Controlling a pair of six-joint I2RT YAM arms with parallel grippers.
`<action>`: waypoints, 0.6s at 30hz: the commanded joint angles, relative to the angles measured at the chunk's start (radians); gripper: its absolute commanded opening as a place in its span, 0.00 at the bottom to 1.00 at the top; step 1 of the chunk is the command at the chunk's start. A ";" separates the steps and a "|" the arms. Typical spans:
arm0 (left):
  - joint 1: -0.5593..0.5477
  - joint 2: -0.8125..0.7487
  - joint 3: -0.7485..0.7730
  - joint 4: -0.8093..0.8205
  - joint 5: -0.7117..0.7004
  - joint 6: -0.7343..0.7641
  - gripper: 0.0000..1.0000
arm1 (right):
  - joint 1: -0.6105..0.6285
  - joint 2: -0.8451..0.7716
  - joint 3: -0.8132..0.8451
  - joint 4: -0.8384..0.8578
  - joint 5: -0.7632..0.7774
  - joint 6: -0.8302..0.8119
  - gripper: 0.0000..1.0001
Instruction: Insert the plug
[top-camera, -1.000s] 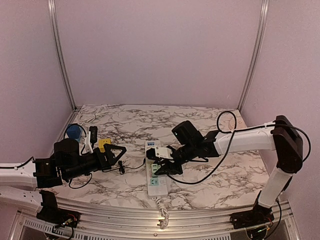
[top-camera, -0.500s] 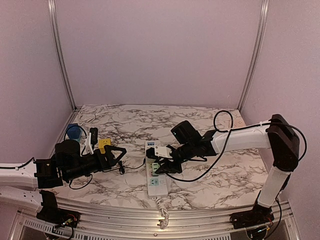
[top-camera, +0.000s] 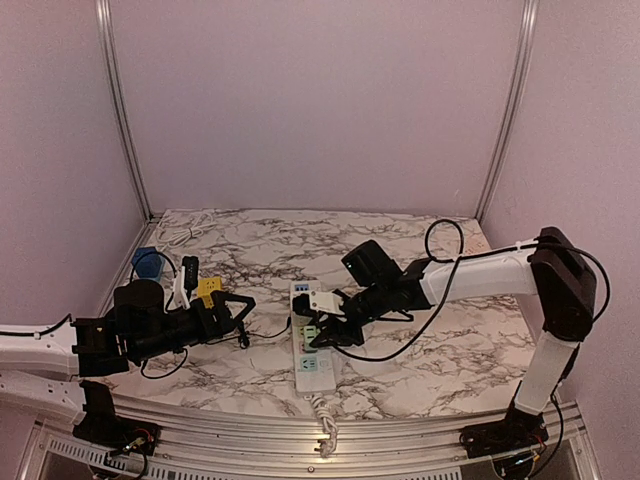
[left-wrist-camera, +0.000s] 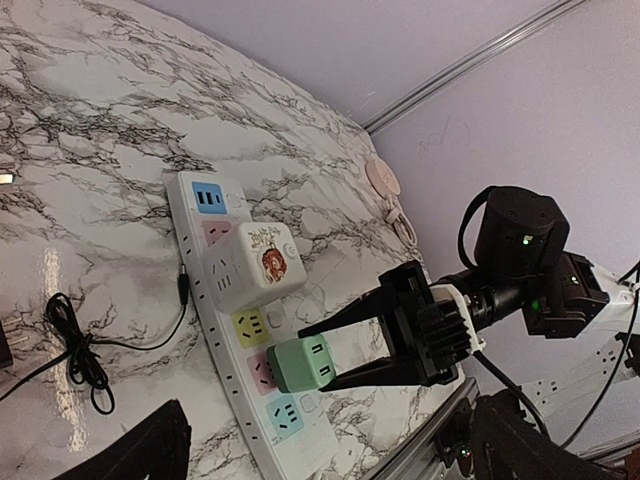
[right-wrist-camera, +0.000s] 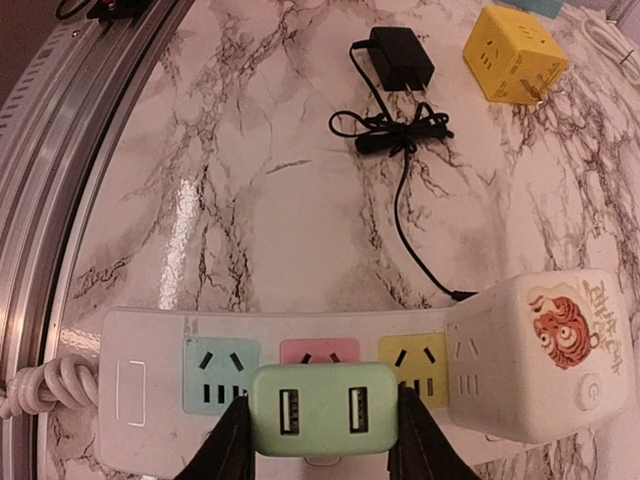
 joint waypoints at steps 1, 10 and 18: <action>0.004 0.005 -0.002 0.024 0.006 0.004 0.99 | -0.031 0.074 0.024 -0.099 0.015 -0.018 0.20; 0.004 0.009 -0.004 0.029 0.007 0.004 0.99 | -0.050 0.108 -0.015 -0.123 0.033 0.008 0.20; 0.008 0.018 0.004 0.028 0.011 0.018 0.99 | -0.050 0.120 -0.030 -0.144 0.069 0.035 0.20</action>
